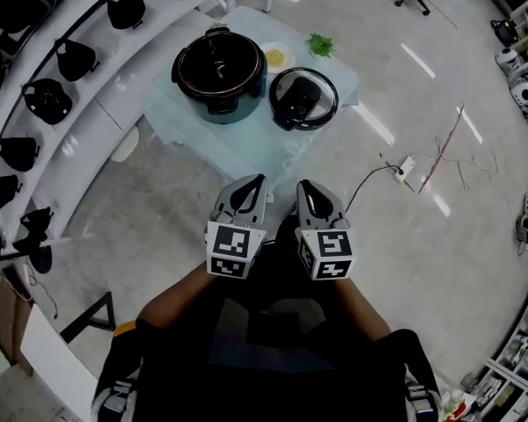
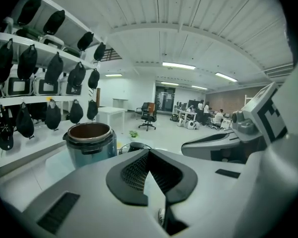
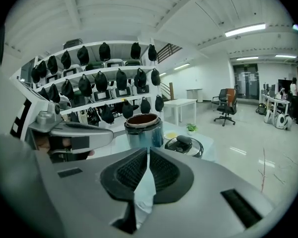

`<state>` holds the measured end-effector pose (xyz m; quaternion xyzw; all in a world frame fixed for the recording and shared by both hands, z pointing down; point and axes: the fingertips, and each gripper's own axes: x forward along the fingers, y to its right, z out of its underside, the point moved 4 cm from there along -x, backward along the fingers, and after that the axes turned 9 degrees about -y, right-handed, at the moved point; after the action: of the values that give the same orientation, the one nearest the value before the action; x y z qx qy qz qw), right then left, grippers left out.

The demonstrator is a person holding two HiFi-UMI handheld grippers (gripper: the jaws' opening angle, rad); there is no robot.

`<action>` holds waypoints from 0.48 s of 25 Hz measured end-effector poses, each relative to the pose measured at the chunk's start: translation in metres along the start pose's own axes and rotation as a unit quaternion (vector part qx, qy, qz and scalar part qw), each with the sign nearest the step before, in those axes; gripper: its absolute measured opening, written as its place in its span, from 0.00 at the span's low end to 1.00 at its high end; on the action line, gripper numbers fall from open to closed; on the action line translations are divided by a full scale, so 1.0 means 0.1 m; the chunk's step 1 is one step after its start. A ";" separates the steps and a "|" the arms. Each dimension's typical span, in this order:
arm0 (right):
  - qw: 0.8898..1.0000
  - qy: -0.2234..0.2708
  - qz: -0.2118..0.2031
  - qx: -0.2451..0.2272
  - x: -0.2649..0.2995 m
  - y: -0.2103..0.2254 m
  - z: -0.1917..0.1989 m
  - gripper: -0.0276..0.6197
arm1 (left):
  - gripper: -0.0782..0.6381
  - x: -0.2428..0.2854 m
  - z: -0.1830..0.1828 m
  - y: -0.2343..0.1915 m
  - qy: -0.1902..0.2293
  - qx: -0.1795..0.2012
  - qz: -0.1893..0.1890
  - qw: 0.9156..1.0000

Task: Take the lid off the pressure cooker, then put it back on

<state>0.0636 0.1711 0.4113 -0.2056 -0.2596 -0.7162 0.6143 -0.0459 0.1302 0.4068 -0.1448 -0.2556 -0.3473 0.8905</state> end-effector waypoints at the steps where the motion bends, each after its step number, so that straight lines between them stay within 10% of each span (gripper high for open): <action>1: 1.000 0.004 0.002 0.000 -0.01 0.01 -0.01 0.09 | 0.12 0.00 -0.01 0.01 0.001 0.003 0.001 1.000; 12: 1.000 0.014 0.004 -0.010 0.00 0.03 -0.09 0.09 | 0.12 0.00 -0.06 0.00 0.012 0.008 -0.003 1.000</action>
<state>0.0668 0.1655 0.4048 -0.2027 -0.2424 -0.7193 0.6187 -0.0432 0.1276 0.4016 -0.1327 -0.2486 -0.3495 0.8936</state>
